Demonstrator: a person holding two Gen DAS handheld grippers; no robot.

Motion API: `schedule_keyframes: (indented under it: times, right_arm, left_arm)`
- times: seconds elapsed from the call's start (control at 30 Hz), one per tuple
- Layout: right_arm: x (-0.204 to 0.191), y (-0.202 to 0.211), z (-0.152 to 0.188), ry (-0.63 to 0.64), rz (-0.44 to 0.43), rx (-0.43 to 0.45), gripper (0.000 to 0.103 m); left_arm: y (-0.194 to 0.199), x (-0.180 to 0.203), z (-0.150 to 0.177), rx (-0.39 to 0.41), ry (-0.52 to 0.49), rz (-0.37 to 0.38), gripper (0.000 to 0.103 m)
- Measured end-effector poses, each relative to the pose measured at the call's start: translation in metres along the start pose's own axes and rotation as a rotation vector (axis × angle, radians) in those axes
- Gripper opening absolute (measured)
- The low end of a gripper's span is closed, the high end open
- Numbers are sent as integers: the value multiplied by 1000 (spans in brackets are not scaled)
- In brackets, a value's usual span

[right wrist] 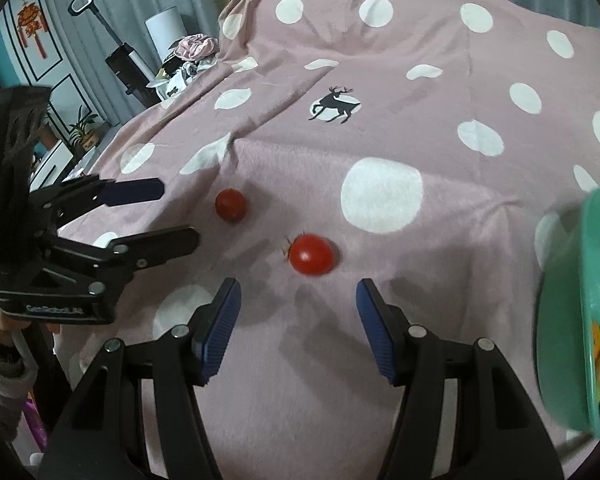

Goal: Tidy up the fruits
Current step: 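Close the left gripper on one tomato while the right closes on the other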

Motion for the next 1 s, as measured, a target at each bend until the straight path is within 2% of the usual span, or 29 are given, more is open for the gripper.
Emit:
schedule_keyframes:
  times: [0.2, 0.37, 0.5, 0.57, 0.73, 0.8, 1.0]
  right_arm:
    - [7, -26, -10, 3, -11, -44, 59]
    - [6, -44, -14, 30, -12, -77, 58]
    - [10, -55, -14, 36, -6, -95, 50]
    - [11, -59, -13, 38, -3, -107, 44]
    - [13, -62, -14, 48, 2, -109, 34]
    - [14, -62, -14, 42, -3, -105, 34]
    - [12, -56, -12, 10, -39, -83, 33]
  left_arm:
    - [-30, 5, -6, -58, -58, -17, 70]
    - [-48, 8, -6, -84, -117, -57, 58]
    - [-60, 5, -2, -116, -138, -84, 54]
    - [-66, 1, 1, -140, -139, -93, 43]
    - [-70, -4, 2, -147, -87, -61, 36]
    - [-70, -5, 1, -144, -78, -63, 32]
    - [-63, -4, -1, -138, -34, -44, 32]
Point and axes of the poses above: each gripper's, at about its wrist camera, not at the fingertips, and y roughly against the way its jaws point, x to its right, z to its underside, the point moved 10 cm from there along -y, roughly the way its jaws point, and after that the axes turned 9 degrees about -z, right-handed, at the moved point
